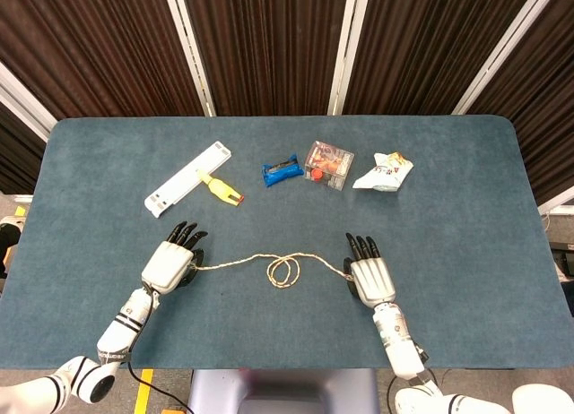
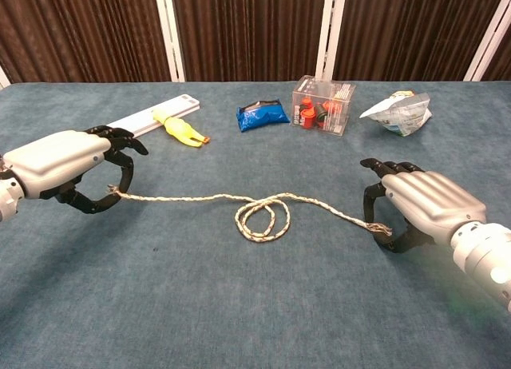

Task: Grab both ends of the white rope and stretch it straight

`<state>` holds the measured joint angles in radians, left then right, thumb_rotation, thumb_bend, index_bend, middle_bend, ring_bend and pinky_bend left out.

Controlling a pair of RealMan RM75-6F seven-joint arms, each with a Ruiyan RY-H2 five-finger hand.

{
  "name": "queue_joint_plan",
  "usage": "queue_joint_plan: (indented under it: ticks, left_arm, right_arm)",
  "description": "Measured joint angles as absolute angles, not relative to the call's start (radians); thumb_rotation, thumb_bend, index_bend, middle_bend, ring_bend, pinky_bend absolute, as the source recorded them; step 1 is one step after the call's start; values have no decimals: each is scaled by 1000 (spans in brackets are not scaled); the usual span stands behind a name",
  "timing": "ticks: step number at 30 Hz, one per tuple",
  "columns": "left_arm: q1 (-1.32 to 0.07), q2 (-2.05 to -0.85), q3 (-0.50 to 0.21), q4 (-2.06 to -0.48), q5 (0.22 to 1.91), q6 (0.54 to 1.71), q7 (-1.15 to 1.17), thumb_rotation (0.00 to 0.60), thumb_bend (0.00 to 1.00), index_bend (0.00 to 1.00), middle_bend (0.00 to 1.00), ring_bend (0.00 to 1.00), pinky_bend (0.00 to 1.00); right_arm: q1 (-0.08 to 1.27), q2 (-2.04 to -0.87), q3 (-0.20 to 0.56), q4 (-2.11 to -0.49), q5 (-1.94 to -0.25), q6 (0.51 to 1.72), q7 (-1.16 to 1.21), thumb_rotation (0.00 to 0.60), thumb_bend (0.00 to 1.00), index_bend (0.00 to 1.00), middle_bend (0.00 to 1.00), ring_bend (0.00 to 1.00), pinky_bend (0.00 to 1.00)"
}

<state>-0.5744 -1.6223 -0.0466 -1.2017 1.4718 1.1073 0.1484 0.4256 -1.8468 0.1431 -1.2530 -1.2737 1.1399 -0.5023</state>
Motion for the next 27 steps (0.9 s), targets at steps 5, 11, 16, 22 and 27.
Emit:
queue_joint_plan:
  ticks: [5, 11, 16, 22, 27]
  left_arm:
    - [-577, -1623, -48, -1196, 1473, 1106, 141, 600, 451, 628, 149, 0, 61]
    - [-578, -1626, -48, -1187, 1475, 1105, 134, 600, 452, 630, 149, 1, 60]
    - [-577, -1625, -49, -1185, 1474, 1106, 133, 600, 451, 631, 149, 0, 60]
    - [-572, -1618, -49, -1186, 1473, 1113, 134, 600, 449, 631, 149, 0, 60]
    - [-569, -1611, -52, -1192, 1471, 1121, 142, 600, 450, 632, 149, 1, 62]
  right_arm:
    - [431, -1851, 144, -1246, -1264, 1138, -505, 600, 494, 655, 92, 0, 0]
    - [437, -1859, 147, -1231, -1249, 1132, -508, 600, 516, 728, 141, 0, 0]
    - [442, -1867, 151, -1215, -1243, 1133, -503, 600, 548, 811, 185, 0, 0]
    - [440, -1844, 151, -1229, -1249, 1144, -487, 600, 551, 861, 229, 0, 0]
    - [434, -1780, 155, -1269, -1252, 1154, -473, 600, 551, 870, 233, 0, 0]
